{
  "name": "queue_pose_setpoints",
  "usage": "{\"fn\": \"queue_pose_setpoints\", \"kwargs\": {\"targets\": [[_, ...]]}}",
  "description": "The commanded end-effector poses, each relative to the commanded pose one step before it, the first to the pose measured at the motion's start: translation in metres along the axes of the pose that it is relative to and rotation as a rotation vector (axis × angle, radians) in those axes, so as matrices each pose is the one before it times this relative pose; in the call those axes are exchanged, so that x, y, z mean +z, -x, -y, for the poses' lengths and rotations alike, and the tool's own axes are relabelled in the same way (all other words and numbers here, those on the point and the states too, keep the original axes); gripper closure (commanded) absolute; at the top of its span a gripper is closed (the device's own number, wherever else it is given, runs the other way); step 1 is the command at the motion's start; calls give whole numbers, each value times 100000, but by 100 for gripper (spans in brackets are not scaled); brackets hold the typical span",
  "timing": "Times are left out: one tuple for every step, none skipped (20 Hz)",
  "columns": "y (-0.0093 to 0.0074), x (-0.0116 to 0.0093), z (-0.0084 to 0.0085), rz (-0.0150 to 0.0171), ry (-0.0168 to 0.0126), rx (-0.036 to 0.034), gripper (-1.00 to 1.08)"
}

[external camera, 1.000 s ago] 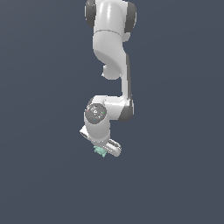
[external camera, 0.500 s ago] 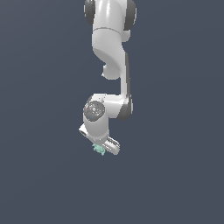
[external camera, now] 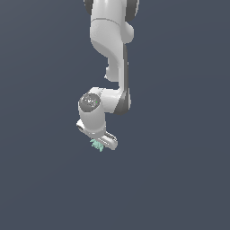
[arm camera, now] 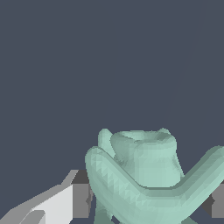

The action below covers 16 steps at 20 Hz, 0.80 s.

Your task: Pick up the object and move it to a goal position.

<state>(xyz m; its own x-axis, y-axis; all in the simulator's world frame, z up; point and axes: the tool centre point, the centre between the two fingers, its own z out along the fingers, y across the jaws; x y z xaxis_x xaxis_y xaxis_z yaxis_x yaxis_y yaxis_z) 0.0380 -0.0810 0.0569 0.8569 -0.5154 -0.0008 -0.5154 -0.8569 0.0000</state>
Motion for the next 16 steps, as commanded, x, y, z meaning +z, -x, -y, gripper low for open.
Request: {"fn": "queue_pose_setpoints", "kwargs": {"targets": [[672,-595,-1640,-30,-38,89,108],[309,-261,-709,0,0,0,108],[316,-268,-728,0,0,0,108],[324,-275,-747,0,0,0,108],[331,-283,-768,0,0,0,108],[339,-291,-789,0,0,0,108],[347,-300,-812,0,0,0,108],[354,-314,-843,16,-67,3,108],[355,-312,-840,0,0,0,108],[344,-305,-820,0,0,0,108],[333,-297,-798,0,0,0,108],[320,-289,-773,0,0,0,108],[306,-280,-748,0,0,0,108],[289,-273,-729,9,-48,6,108],[275,-260,-691,0,0,0,108],[259,-249,-658,0,0,0,108]]}}
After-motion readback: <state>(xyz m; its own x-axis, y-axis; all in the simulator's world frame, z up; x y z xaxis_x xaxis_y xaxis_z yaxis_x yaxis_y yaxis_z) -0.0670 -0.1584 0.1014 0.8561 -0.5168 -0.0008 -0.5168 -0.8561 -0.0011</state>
